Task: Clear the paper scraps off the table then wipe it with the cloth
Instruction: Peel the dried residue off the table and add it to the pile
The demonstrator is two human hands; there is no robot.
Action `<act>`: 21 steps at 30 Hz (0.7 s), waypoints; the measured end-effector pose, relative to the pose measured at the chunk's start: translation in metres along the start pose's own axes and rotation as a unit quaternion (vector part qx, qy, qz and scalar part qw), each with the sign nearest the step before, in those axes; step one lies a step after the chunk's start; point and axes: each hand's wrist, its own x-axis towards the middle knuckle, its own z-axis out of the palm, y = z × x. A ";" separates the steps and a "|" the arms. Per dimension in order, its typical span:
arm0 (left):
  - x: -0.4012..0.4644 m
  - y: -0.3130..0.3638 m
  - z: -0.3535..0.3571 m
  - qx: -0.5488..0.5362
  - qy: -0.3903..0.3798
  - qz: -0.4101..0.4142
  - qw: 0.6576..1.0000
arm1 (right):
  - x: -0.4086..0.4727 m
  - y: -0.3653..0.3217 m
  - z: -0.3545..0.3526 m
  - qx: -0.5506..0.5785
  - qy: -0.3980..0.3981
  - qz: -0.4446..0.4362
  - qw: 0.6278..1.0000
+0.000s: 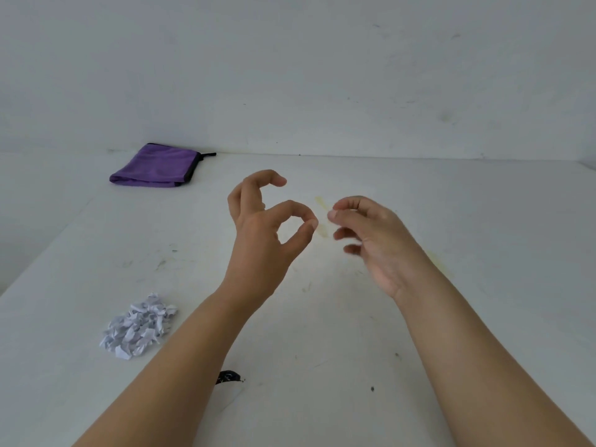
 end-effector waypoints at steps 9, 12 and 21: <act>0.002 -0.002 -0.002 -0.024 -0.038 -0.046 0.998 | -0.006 0.001 0.006 -0.207 -0.003 -0.140 0.968; 0.000 -0.004 0.001 -0.010 -0.048 -0.030 0.998 | -0.007 -0.001 0.004 -0.204 -0.015 -0.112 0.972; -0.003 -0.003 -0.012 0.097 -0.018 0.082 0.992 | -0.014 -0.009 0.009 -0.123 -0.016 -0.024 0.992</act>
